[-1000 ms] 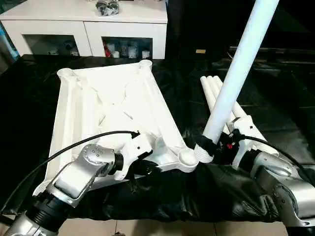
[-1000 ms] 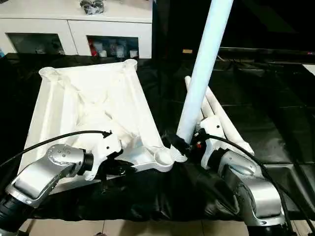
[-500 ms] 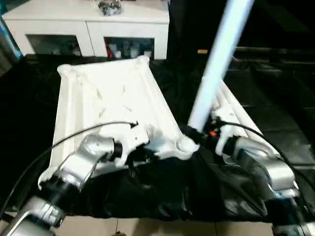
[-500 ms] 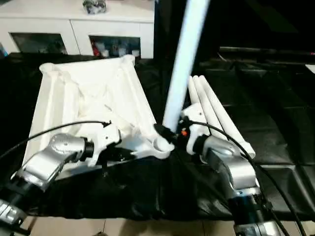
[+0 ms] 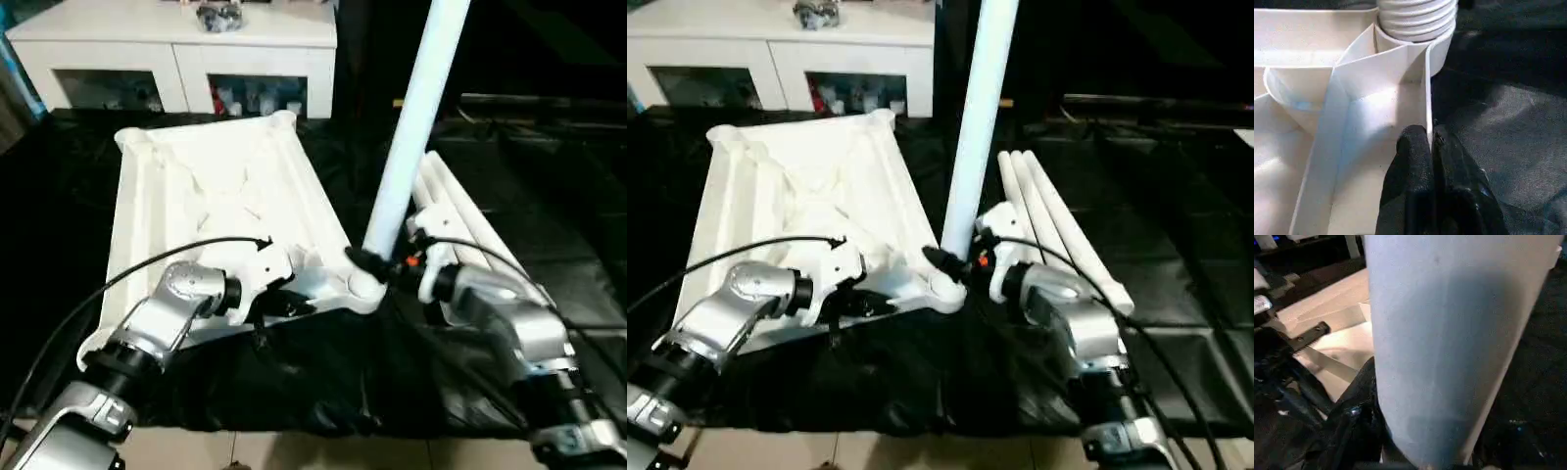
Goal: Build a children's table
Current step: Insert table leg to table base
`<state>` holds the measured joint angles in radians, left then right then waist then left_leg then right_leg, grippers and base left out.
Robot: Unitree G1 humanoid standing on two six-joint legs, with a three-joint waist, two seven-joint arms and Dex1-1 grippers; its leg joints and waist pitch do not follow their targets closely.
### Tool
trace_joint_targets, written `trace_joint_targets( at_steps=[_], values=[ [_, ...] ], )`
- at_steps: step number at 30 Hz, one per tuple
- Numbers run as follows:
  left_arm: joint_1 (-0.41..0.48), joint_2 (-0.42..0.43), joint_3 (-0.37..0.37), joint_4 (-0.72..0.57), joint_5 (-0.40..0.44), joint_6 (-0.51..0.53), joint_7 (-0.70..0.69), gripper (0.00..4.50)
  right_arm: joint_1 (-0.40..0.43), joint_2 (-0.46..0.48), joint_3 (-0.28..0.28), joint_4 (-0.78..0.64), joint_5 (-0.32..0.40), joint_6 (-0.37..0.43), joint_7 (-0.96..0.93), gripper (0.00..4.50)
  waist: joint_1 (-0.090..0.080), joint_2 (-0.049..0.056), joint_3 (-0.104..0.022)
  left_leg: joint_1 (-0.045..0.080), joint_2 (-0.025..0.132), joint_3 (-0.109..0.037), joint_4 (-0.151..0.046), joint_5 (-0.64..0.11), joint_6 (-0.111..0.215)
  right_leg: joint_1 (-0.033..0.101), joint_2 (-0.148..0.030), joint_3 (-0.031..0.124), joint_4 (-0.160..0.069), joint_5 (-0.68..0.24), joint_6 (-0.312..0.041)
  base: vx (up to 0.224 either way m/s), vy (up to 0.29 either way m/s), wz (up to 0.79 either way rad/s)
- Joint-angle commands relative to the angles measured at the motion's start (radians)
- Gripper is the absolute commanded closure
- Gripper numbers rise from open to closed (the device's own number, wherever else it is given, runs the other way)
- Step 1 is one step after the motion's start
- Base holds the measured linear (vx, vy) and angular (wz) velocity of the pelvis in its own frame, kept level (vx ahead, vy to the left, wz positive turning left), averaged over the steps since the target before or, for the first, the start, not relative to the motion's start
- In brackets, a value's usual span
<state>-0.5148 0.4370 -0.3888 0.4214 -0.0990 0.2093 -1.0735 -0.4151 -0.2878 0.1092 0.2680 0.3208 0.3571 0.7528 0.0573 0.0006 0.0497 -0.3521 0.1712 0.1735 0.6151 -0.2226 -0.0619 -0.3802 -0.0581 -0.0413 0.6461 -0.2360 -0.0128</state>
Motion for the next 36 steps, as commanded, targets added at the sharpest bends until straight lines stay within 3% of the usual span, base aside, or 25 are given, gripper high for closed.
trace_joint_targets(
  at_steps=[1,7,11,17,21,24,28,36],
  values=[
    [0.005,-0.015,0.012,0.032,-0.019,-0.023,-0.014,4.50,-0.004,0.004,0.013,0.043,-0.010,-0.002,0.011,2.61,0.000,-0.019,-0.051,-0.003,0.056,-0.017,-0.080,-0.076,0.033,0.041,-0.088,0.055,-0.089,-0.119,-0.215,0.000,0.000,0.00],
    [0.005,-0.025,0.023,0.038,-0.013,-0.026,-0.018,4.50,-0.008,0.014,0.003,0.096,-0.018,-0.022,0.019,2.61,0.001,-0.019,-0.044,0.000,0.058,-0.018,-0.085,-0.126,0.024,0.035,-0.093,0.057,-0.101,-0.239,-0.197,0.000,0.000,0.00],
    [0.004,-0.034,0.032,0.036,-0.018,-0.019,-0.014,4.50,0.011,0.026,-0.044,0.118,0.022,-0.014,0.016,2.61,0.002,-0.023,-0.044,-0.001,0.058,-0.018,-0.086,-0.124,0.027,0.034,-0.094,0.058,-0.106,-0.269,-0.180,0.000,0.000,0.00],
    [-0.003,-0.047,0.048,0.043,-0.016,-0.007,-0.004,4.50,0.067,0.042,-0.124,0.135,0.087,-0.017,0.006,2.61,0.007,-0.022,-0.047,-0.001,0.059,-0.016,-0.086,-0.098,0.039,0.034,-0.093,0.057,-0.102,-0.218,-0.189,0.000,0.000,0.00],
    [-0.008,-0.055,0.055,0.051,-0.010,-0.008,0.000,4.50,0.116,0.046,-0.132,0.130,0.089,-0.042,0.011,2.61,0.009,-0.019,-0.045,0.000,0.060,-0.016,-0.089,-0.111,0.041,0.034,-0.092,0.054,-0.101,-0.190,-0.204,0.000,0.000,0.00],
    [-0.012,-0.059,0.058,0.059,-0.006,-0.009,0.007,4.50,0.144,0.043,-0.123,0.115,0.075,-0.058,0.008,2.61,0.011,-0.020,-0.045,0.001,0.061,-0.015,-0.090,-0.118,0.039,0.033,-0.094,0.055,-0.104,-0.201,-0.199,0.000,0.000,0.00],
    [-0.022,-0.064,0.062,0.072,0.004,-0.013,0.010,4.50,0.190,0.013,-0.067,0.036,0.001,-0.098,-0.014,2.61,0.020,-0.019,-0.045,0.005,0.063,-0.014,-0.094,-0.119,0.033,0.032,-0.093,0.056,-0.107,-0.207,-0.178,0.000,0.000,0.00],
    [-0.030,-0.059,0.045,0.084,0.030,-0.030,-0.003,4.50,0.176,-0.033,-0.013,0.007,-0.069,-0.114,-0.007,2.62,0.023,-0.017,-0.044,0.004,0.063,-0.015,-0.098,-0.124,0.033,0.034,-0.094,0.055,-0.111,-0.224,-0.172,0.000,0.000,0.00]
  ],
)
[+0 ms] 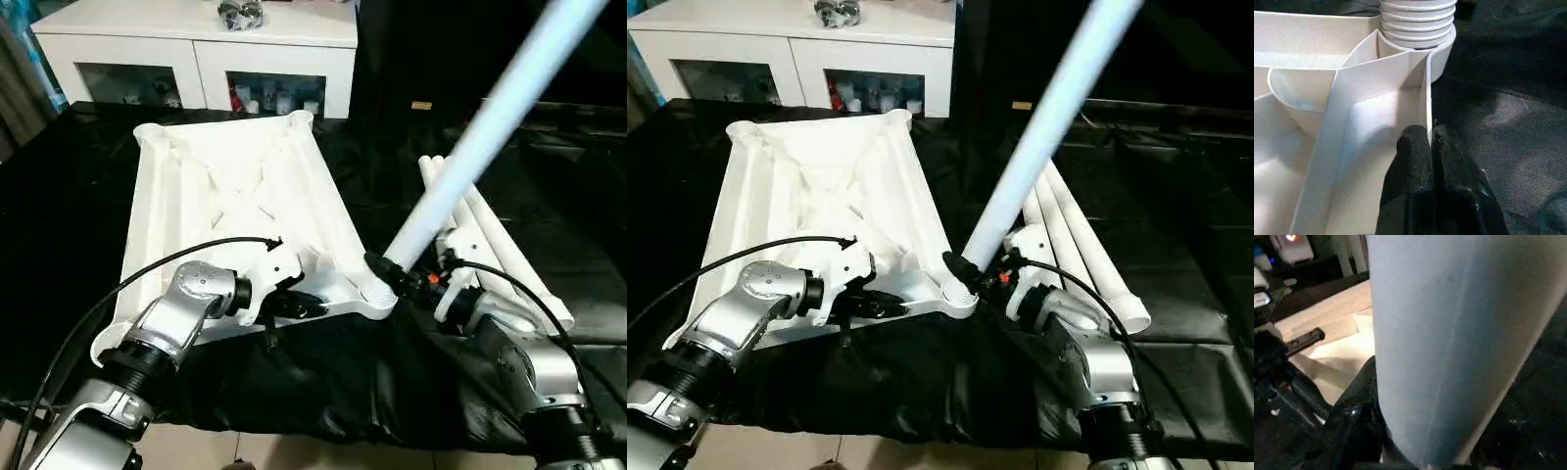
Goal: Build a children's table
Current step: Insert table leg to table base
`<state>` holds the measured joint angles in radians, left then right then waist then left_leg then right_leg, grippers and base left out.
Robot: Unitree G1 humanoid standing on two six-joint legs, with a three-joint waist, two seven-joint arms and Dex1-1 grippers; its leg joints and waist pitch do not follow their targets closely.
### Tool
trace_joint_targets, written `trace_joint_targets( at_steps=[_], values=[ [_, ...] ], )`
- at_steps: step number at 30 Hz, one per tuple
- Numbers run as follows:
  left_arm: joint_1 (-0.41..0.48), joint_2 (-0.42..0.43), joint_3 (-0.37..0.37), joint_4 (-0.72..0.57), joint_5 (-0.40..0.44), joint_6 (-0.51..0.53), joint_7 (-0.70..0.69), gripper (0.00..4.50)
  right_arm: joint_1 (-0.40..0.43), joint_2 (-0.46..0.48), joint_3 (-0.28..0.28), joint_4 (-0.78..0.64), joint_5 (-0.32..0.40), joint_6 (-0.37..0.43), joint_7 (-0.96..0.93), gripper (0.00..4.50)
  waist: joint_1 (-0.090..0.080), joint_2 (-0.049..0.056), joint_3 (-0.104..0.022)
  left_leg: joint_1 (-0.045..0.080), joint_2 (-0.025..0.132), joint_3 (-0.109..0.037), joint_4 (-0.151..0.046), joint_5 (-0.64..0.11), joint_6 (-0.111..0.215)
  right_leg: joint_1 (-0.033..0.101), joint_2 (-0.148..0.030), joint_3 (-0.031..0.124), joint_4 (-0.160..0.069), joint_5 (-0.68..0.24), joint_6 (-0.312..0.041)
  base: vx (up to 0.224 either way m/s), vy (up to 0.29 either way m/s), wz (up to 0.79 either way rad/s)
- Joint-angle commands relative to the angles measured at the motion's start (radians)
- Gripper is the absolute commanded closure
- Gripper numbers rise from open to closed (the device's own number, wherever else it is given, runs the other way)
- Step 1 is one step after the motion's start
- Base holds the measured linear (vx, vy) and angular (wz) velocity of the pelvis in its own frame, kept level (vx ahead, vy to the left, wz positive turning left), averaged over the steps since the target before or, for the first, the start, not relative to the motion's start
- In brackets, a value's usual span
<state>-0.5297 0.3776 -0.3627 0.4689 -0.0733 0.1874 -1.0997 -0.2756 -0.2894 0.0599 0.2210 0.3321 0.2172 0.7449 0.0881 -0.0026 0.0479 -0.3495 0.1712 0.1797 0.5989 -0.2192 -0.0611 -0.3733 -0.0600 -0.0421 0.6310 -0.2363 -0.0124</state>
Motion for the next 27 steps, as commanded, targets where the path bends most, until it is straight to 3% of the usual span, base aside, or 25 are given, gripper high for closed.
trace_joint_targets(
  at_steps=[1,5,8,12,16,23,27],
  values=[
    [-0.016,0.001,0.015,0.038,0.009,-0.010,0.020,4.50,0.027,-0.040,0.054,0.060,-0.091,0.025,0.017,2.62,-0.008,-0.013,-0.042,0.002,0.063,-0.021,-0.081,-0.134,0.032,0.026,-0.092,0.056,-0.098,-0.232,-0.173,0.000,0.000,0.00],
    [-0.022,0.006,0.005,0.041,0.020,-0.016,0.004,4.50,-0.021,-0.050,0.115,0.105,-0.123,0.025,0.067,2.62,-0.012,-0.013,-0.038,0.004,0.064,-0.023,-0.084,-0.170,0.020,0.023,-0.094,0.057,-0.105,-0.311,-0.163,0.000,0.000,0.00],
    [-0.024,0.009,0.002,0.037,0.022,-0.015,-0.002,4.50,-0.035,-0.055,0.137,0.117,-0.124,0.028,0.101,2.62,-0.012,-0.017,-0.039,0.003,0.066,-0.025,-0.086,-0.174,0.018,0.024,-0.094,0.057,-0.104,-0.299,-0.163,0.000,0.000,0.00],
    [-0.031,0.016,-0.003,0.035,0.026,-0.030,-0.031,4.50,-0.026,-0.061,0.158,0.101,-0.114,0.031,0.143,2.62,-0.011,-0.024,-0.043,0.003,0.068,-0.024,-0.086,-0.160,0.024,0.027,-0.095,0.057,-0.098,-0.232,-0.178,0.000,0.000,0.00],
    [-0.037,0.018,-0.008,0.037,0.013,-0.085,-0.096,4.50,-0.023,-0.058,0.153,0.122,-0.099,0.007,0.190,2.62,-0.009,-0.022,-0.047,0.003,0.068,-0.024,-0.084,-0.140,0.031,0.029,-0.095,0.056,-0.092,-0.169,-0.193,0.000,0.000,0.00],
    [-0.055,0.053,-0.045,0.029,-0.010,-0.132,-0.271,4.50,-0.020,-0.073,0.172,0.128,-0.078,-0.041,0.318,2.62,-0.007,-0.018,-0.053,0.005,0.070,-0.022,-0.079,-0.085,0.062,0.035,-0.093,0.051,-0.072,0.031,-0.258,0.000,0.000,0.00],
    [-0.066,0.060,-0.047,0.052,0.002,-0.147,-0.292,4.50,-0.020,-0.074,0.179,0.126,-0.079,-0.052,0.349,2.62,-0.005,-0.016,-0.053,0.009,0.071,-0.021,-0.080,-0.097,0.057,0.036,-0.094,0.050,-0.072,0.038,-0.269,0.000,0.000,0.00]
  ],
)
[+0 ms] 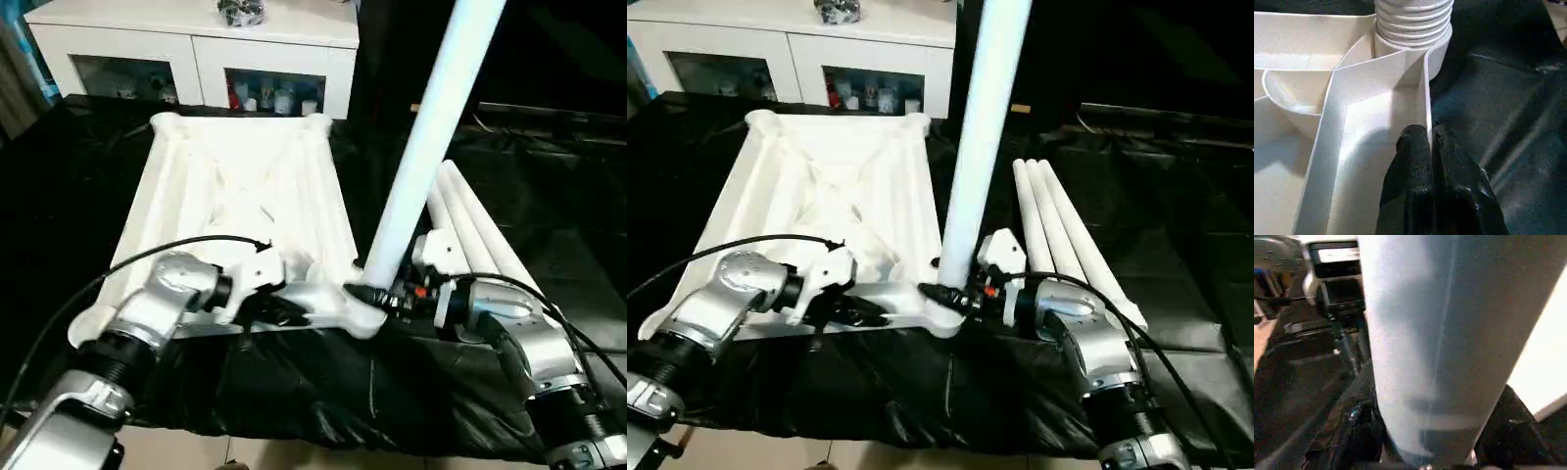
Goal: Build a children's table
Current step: Insert table leg to table base
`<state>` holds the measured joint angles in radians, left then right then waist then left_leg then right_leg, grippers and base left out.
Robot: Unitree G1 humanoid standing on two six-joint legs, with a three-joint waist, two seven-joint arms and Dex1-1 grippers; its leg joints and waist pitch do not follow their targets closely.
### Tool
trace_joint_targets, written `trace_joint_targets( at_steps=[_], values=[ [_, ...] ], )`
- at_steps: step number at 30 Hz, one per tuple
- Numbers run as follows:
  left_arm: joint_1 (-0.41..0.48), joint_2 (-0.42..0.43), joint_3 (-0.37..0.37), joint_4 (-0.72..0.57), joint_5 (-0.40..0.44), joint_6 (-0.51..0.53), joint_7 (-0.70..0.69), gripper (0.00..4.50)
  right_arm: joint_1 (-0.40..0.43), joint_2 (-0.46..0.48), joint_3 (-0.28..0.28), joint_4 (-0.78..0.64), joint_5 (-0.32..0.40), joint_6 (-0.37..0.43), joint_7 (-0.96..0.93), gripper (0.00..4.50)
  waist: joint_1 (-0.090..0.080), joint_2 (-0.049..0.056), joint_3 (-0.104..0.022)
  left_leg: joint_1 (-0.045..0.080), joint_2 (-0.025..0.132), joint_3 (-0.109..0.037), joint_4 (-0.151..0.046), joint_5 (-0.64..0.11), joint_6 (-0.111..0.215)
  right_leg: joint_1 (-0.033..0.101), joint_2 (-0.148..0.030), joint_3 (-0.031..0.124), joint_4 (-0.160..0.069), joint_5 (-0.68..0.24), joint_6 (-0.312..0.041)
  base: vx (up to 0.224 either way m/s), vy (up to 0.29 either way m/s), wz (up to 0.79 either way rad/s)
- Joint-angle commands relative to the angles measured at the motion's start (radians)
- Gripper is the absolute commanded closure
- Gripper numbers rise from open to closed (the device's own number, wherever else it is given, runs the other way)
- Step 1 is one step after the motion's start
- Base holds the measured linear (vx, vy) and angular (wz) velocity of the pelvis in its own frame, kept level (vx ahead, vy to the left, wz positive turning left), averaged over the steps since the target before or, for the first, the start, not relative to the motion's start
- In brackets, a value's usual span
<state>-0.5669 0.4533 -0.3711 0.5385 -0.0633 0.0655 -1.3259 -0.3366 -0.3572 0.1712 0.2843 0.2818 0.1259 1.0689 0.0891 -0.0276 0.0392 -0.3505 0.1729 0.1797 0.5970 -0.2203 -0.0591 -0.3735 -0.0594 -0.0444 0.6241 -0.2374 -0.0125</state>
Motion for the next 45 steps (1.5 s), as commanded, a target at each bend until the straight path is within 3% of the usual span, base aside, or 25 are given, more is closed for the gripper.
trace_joint_targets(
  at_steps=[1,7,8,11,12,14,15,17,18,19,21,24,30,40,41,43,44,45],
  values=[
    [-0.035,-0.014,-0.035,-0.007,-0.003,-0.028,-0.066,4.50,0.040,-0.004,0.069,0.064,-0.029,0.033,0.031,2.62,-0.005,0.009,-0.044,0.008,0.069,-0.021,-0.079,-0.101,0.052,0.037,-0.095,0.053,-0.065,0.034,-0.271,0.000,0.000,0.00],
    [-0.050,-0.023,-0.014,0.016,0.020,-0.004,0.004,4.50,0.021,0.022,0.044,0.094,-0.031,0.017,-0.003,2.62,-0.005,0.009,-0.041,0.011,0.071,-0.022,-0.083,-0.140,0.030,0.035,-0.098,0.054,-0.071,-0.030,-0.270,0.000,0.000,0.00],
    [-0.058,-0.048,0.009,0.026,0.033,0.043,0.090,4.50,-0.010,0.051,0.012,0.146,-0.054,0.005,-0.092,2.62,-0.007,0.009,-0.039,0.011,0.072,-0.023,-0.085,-0.151,0.019,0.034,-0.100,0.054,-0.073,-0.055,-0.271,0.000,0.000,0.00],
    [-0.058,-0.048,0.009,0.026,0.033,0.043,0.090,4.50,-0.010,0.051,0.012,0.146,-0.054,0.005,-0.092,2.62,-0.007,0.009,-0.037,0.013,0.070,-0.024,-0.087,-0.180,0.006,0.034,-0.101,0.055,-0.082,-0.128,-0.258,0.000,0.000,0.00],
    [-0.062,-0.069,0.028,0.026,0.031,0.074,0.142,4.50,-0.031,0.069,-0.005,0.181,-0.070,-0.005,-0.152,2.62,-0.009,0.009,-0.036,0.013,0.072,-0.024,-0.089,-0.188,-0.001,0.031,-0.101,0.057,-0.082,-0.160,-0.243,0.000,0.000,0.00],
    [-0.053,-0.115,0.062,-0.028,0.025,0.175,0.254,4.50,-0.088,0.119,-0.053,0.271,-0.094,-0.010,-0.320,2.62,-0.017,0.009,-0.035,0.011,0.072,-0.027,-0.092,-0.198,-0.023,0.029,-0.102,0.056,-0.081,-0.185,-0.247,0.000,0.000,0.00],
    [-0.050,-0.123,0.067,-0.040,0.025,0.193,0.273,4.50,-0.098,0.127,-0.061,0.285,-0.096,-0.009,-0.347,2.62,-0.020,0.006,-0.037,0.007,0.069,-0.030,-0.091,-0.193,-0.026,0.035,-0.104,0.054,-0.086,-0.214,-0.237,0.000,0.000,0.00],
    [-0.047,-0.131,0.071,-0.053,0.025,0.210,0.292,4.50,-0.107,0.135,-0.070,0.300,-0.098,-0.008,-0.375,2.62,-0.026,0.007,-0.039,0.004,0.066,-0.028,-0.086,-0.160,-0.015,0.034,-0.100,0.056,-0.083,-0.167,-0.234,0.000,0.000,0.00],
    [-0.033,-0.155,0.079,-0.102,0.025,0.254,0.336,4.50,-0.130,0.154,-0.083,0.337,-0.103,0.003,-0.436,2.62,-0.030,0.005,-0.042,0.000,0.069,-0.027,-0.084,-0.127,-0.005,0.040,-0.101,0.057,-0.075,-0.104,-0.243,0.000,0.000,0.00],
    [-0.007,-0.196,0.070,-0.187,0.053,0.310,0.407,4.50,-0.163,0.184,-0.094,0.405,-0.128,-0.009,-0.535,2.62,-0.034,-0.005,-0.042,-0.003,0.068,-0.025,-0.084,-0.108,0.003,0.040,-0.098,0.055,-0.074,-0.076,-0.249,0.000,0.000,0.00],
    [0.003,-0.213,0.063,-0.215,0.069,0.330,0.435,4.50,-0.173,0.197,-0.100,0.429,-0.137,-0.024,-0.575,2.62,-0.037,0.002,-0.043,-0.003,0.065,-0.025,-0.079,-0.076,0.020,0.039,-0.096,0.052,-0.073,-0.040,-0.261,0.000,0.000,0.00],
    [0.017,-0.232,0.048,-0.225,0.073,0.338,0.442,4.50,-0.170,0.220,-0.118,0.421,-0.118,-0.018,-0.592,2.62,-0.038,-0.002,-0.046,-0.006,0.063,-0.022,-0.074,-0.025,0.057,0.041,-0.091,0.053,-0.064,0.053,-0.268,0.000,0.000,0.00],
    [0.020,-0.222,0.035,-0.212,0.074,0.321,0.435,4.50,-0.164,0.236,-0.117,0.437,-0.123,-0.024,-0.585,2.62,-0.042,0.001,-0.040,0.000,0.065,-0.022,-0.080,-0.117,0.040,0.035,-0.092,0.055,-0.075,-0.037,-0.261,0.000,0.000,0.00],
    [0.037,-0.186,0.016,-0.244,0.090,0.316,0.406,4.50,-0.207,0.262,-0.114,0.488,-0.128,-0.048,-0.575,2.62,-0.053,0.001,-0.039,-0.003,0.065,-0.023,-0.082,-0.123,0.035,0.035,-0.092,0.055,-0.076,-0.050,-0.261,0.000,0.000,0.00],
    [0.034,-0.180,0.015,-0.237,0.091,0.302,0.399,4.50,-0.212,0.263,-0.115,0.490,-0.128,-0.058,-0.565,1.92,-0.055,0.002,-0.038,-0.003,0.065,-0.024,-0.082,-0.133,0.033,0.035,-0.093,0.055,-0.077,-0.071,-0.259,0.000,0.000,0.00],
    [0.032,-0.175,0.016,-0.229,0.087,0.291,0.391,4.50,-0.215,0.262,-0.115,0.488,-0.123,-0.069,-0.544,1.90,-0.056,0.002,-0.038,-0.003,0.065,-0.025,-0.083,-0.141,0.029,0.035,-0.094,0.056,-0.080,-0.094,-0.254,0.000,0.000,0.00],
    [0.031,-0.173,0.016,-0.227,0.086,0.288,0.388,4.50,-0.216,0.261,-0.116,0.487,-0.121,-0.073,-0.537,1.81,-0.052,0.004,-0.041,0.003,0.065,-0.022,-0.079,-0.131,0.031,0.030,-0.094,0.057,-0.079,-0.076,-0.265,0.000,0.000,0.00],
    [0.030,-0.171,0.016,-0.224,0.085,0.277,0.383,4.50,-0.216,0.260,-0.116,0.484,-0.118,-0.073,-0.531,1.66,-0.047,0.000,-0.044,-0.002,0.066,-0.021,-0.077,-0.098,0.036,0.036,-0.093,0.057,-0.070,-0.021,-0.265,0.000,0.000,0.00]
  ],
)
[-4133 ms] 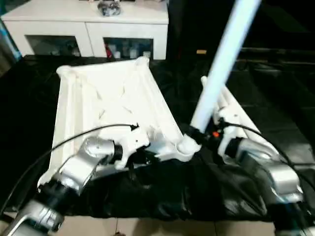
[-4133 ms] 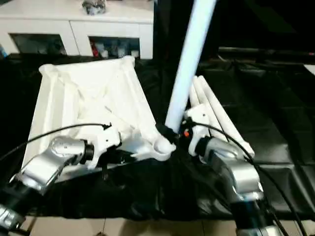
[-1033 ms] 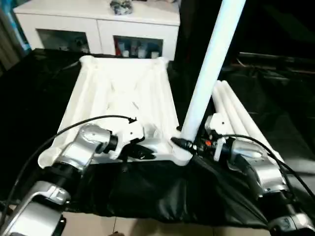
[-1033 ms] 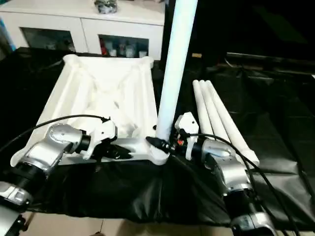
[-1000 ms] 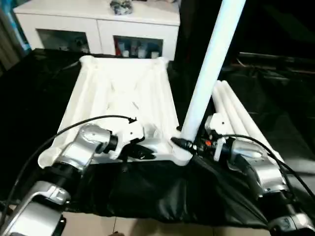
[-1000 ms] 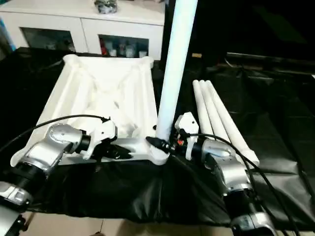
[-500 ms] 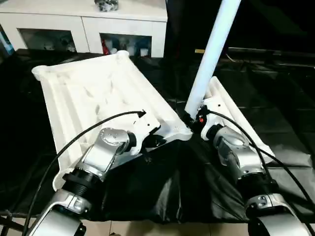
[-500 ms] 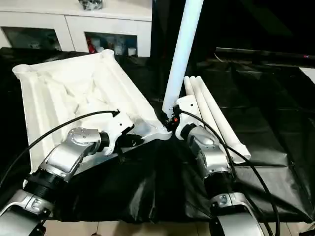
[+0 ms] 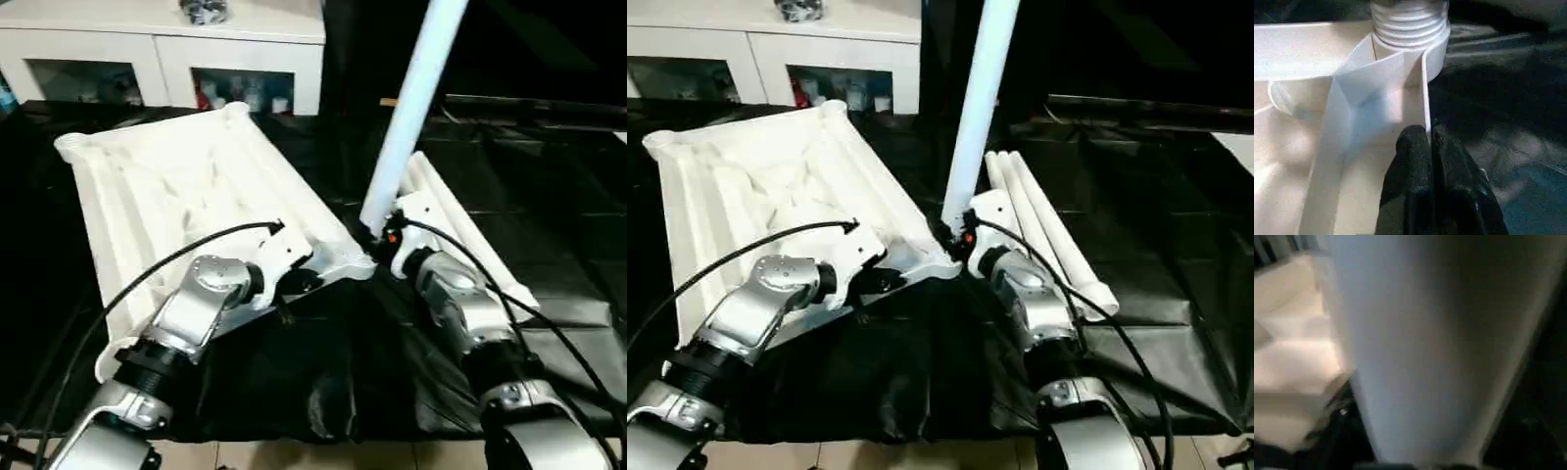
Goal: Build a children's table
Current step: Insert table leg to table base
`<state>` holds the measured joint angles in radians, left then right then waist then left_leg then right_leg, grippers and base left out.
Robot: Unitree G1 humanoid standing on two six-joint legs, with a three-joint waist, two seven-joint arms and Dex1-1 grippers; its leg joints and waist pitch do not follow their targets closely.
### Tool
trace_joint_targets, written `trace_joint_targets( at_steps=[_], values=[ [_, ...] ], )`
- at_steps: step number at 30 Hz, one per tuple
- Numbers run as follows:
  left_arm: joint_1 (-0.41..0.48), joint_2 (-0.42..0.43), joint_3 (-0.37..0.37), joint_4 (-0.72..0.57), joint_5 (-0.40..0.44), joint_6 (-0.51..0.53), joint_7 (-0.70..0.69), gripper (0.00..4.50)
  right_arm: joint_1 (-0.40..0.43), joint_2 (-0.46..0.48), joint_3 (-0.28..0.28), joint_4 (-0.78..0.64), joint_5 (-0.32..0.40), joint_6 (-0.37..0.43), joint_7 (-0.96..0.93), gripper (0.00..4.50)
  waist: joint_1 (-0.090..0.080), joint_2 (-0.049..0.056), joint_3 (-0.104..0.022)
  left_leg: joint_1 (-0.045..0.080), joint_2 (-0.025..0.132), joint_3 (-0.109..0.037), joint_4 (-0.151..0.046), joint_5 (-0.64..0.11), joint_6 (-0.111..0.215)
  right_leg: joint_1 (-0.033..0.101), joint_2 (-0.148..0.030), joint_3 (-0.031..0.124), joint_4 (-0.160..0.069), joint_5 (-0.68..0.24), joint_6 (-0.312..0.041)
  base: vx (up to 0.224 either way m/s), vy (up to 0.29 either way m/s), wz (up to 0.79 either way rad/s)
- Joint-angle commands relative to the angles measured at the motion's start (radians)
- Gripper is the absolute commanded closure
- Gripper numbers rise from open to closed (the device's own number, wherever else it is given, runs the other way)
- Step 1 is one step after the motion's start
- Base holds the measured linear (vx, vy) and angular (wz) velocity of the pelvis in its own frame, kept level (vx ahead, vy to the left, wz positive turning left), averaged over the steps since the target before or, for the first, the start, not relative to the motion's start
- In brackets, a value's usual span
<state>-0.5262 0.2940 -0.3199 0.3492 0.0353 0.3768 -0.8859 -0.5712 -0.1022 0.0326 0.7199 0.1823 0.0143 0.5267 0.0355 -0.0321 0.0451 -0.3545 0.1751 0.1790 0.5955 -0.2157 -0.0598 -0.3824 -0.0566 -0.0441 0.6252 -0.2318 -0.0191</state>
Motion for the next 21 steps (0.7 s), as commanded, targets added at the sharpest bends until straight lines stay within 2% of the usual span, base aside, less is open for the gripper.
trace_joint_targets(
  at_steps=[1,3,5,10,12,15,16,19,21],
  values=[
    [-0.011,-0.009,-0.036,-0.033,-0.015,-0.042,-0.061,4.50,0.019,0.004,0.022,0.044,-0.014,0.037,0.027,1.53,0.008,0.006,-0.051,0.004,0.063,-0.020,-0.075,-0.086,0.044,0.044,-0.094,0.056,-0.068,0.004,-0.262,0.000,0.000,0.00],
    [-0.011,-0.001,-0.040,-0.028,-0.019,-0.072,-0.077,4.50,0.021,-0.001,0.023,0.033,-0.007,0.036,0.054,1.42,0.010,0.007,-0.051,0.003,0.063,-0.019,-0.074,-0.058,0.062,0.044,-0.092,0.054,-0.063,0.067,-0.274,0.000,0.000,0.00],
    [-0.011,0.011,-0.041,-0.023,-0.029,-0.102,-0.109,4.50,0.023,-0.012,0.023,0.016,0.006,0.036,0.102,1.21,0.013,0.008,-0.052,0.003,0.063,-0.018,-0.071,-0.052,0.072,0.046,-0.093,0.054,-0.061,0.091,-0.279,0.000,0.000,0.00],
    [-0.013,0.028,-0.046,-0.010,-0.035,-0.145,-0.152,4.50,0.029,-0.034,0.029,-0.009,0.015,0.041,0.163,0.87,0.019,0.009,-0.051,0.003,0.064,-0.018,-0.071,-0.053,0.076,0.046,-0.095,0.053,-0.060,0.082,-0.283,0.000,0.000,0.00],
    [-0.016,0.049,-0.054,0.010,-0.037,-0.187,-0.203,4.50,0.051,-0.071,0.045,-0.060,0.019,0.052,0.238,0.64,0.025,0.010,-0.051,0.006,0.064,-0.018,-0.070,-0.042,0.079,0.047,-0.092,0.053,-0.058,0.102,-0.279,0.000,0.000,0.00],
    [-0.019,0.063,-0.056,0.027,-0.041,-0.217,-0.241,4.50,0.073,-0.099,0.052,-0.105,0.030,0.056,0.302,0.64,0.030,0.009,-0.051,0.007,0.064,-0.016,-0.069,-0.039,0.087,0.046,-0.093,0.052,-0.056,0.122,-0.286,0.000,0.000,0.00],
    [-0.020,0.068,-0.056,0.034,-0.045,-0.228,-0.261,4.50,0.086,-0.115,0.059,-0.131,0.037,0.061,0.342,0.64,0.031,0.014,-0.051,0.007,0.064,-0.017,-0.069,-0.041,0.087,0.046,-0.093,0.052,-0.056,0.121,-0.285,0.000,0.000,0.00],
    [-0.021,0.076,-0.058,0.046,-0.054,-0.249,-0.297,4.50,0.104,-0.141,0.071,-0.167,0.046,0.069,0.399,0.64,0.035,0.011,-0.051,0.007,0.065,-0.016,-0.069,-0.046,0.088,0.047,-0.094,0.052,-0.057,0.117,-0.286,0.000,0.000,0.00],
    [-0.023,0.090,-0.065,0.070,-0.056,-0.282,-0.346,4.50,0.131,-0.183,0.097,-0.217,0.056,0.087,0.484,0.64,0.039,0.013,-0.051,0.007,0.065,-0.017,-0.068,-0.055,0.084,0.049,-0.093,0.052,-0.059,0.109,-0.283,0.000,0.000,0.00]
  ],
)
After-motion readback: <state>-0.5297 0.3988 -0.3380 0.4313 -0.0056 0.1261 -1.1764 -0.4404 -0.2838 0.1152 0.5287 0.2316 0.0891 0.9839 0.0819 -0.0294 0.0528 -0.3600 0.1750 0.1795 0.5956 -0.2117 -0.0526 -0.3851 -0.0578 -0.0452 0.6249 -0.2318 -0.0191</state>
